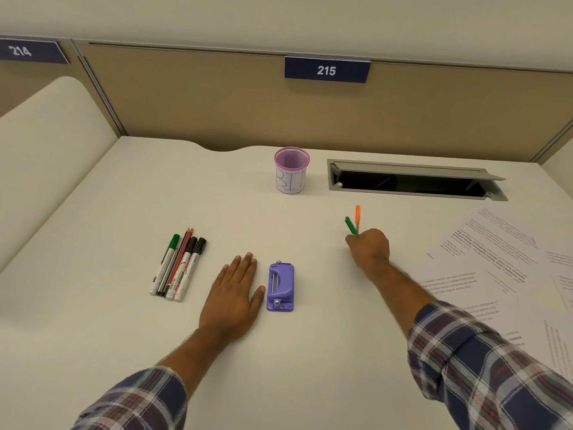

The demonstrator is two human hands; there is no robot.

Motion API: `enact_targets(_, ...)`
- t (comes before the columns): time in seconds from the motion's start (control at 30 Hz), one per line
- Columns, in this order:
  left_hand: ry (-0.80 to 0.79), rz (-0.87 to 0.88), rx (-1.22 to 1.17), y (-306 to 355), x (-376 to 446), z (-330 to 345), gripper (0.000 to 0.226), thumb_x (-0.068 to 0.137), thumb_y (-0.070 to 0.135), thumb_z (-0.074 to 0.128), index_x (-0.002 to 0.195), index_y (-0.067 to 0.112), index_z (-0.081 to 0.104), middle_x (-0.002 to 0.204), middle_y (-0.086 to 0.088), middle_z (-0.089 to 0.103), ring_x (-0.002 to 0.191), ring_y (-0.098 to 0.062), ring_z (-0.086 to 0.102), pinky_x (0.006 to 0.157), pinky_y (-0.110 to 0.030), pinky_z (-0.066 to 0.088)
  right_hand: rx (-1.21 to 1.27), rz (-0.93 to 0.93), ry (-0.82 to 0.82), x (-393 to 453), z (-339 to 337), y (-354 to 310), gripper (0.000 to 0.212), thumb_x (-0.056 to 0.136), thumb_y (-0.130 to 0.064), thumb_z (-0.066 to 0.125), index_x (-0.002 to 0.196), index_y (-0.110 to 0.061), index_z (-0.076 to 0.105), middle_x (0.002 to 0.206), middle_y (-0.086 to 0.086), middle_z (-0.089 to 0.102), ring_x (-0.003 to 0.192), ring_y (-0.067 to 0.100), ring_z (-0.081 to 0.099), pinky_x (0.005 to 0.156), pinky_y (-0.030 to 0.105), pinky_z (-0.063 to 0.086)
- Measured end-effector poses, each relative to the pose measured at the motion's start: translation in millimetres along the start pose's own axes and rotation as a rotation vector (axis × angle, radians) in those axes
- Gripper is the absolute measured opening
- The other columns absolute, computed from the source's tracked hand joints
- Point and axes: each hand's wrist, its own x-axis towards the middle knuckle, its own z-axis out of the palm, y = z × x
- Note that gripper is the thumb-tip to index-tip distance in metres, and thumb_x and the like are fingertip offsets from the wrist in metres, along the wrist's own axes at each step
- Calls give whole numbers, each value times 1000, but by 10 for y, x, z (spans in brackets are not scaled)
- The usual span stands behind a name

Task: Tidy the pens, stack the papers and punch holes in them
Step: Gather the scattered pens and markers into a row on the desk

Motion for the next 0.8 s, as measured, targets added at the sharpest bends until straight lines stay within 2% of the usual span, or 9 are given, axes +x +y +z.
enact_targets(0.07,-3,0,16,-4,-2,2,69,98,54,16,158,21,7,166,9,0,152,-7,-3,121,-26,-6,200,-14,-18,-40,19,-15,17,92,-17,56,90,-1,59,78,10,58,75,30,58,66,36,50)
enact_targets(0.17,-2,-1,17,1,0,5,69,98,53,16,158,21,7,166,9,0,152,-8,-3,121,-25,-6,533,101,-85,-133,1,-83,13,97,-8,47,104,-8,58,84,8,59,68,20,60,69,36,58)
enact_targets(0.27,-5,-3,11,-1,-1,6,68,99,53,17,158,21,8,166,9,1,152,-7,-3,121,-25,-6,775,155,-149,-225,-36,-131,21,94,5,46,98,-11,59,80,9,57,66,20,57,68,36,56)
enact_targets(0.33,-4,-4,10,0,-3,5,69,98,54,16,158,21,8,166,9,2,152,-7,-2,121,-26,-5,873,96,-152,-319,-58,-126,21,90,8,47,87,-10,58,72,7,53,62,19,51,61,33,51)
enact_targets(0.47,-3,-4,15,8,-4,0,70,97,55,14,158,21,10,166,9,3,153,-8,-1,121,-26,-5,802,-76,-132,-489,-27,-42,29,89,8,48,76,-15,59,66,4,51,59,14,46,56,26,46)
enact_targets(0.63,-10,-8,13,6,-4,-8,69,98,54,16,158,22,9,166,9,2,153,-8,-1,120,-25,-6,656,-181,-102,-628,98,142,33,87,9,50,68,-16,60,66,0,54,60,8,50,50,11,44)
enact_targets(0.8,-23,-6,11,14,-2,-14,69,98,55,14,158,22,8,166,8,2,153,-9,-2,120,-25,-7,595,-161,-114,-722,242,288,32,90,10,47,71,-14,60,68,3,55,61,14,50,56,20,46)
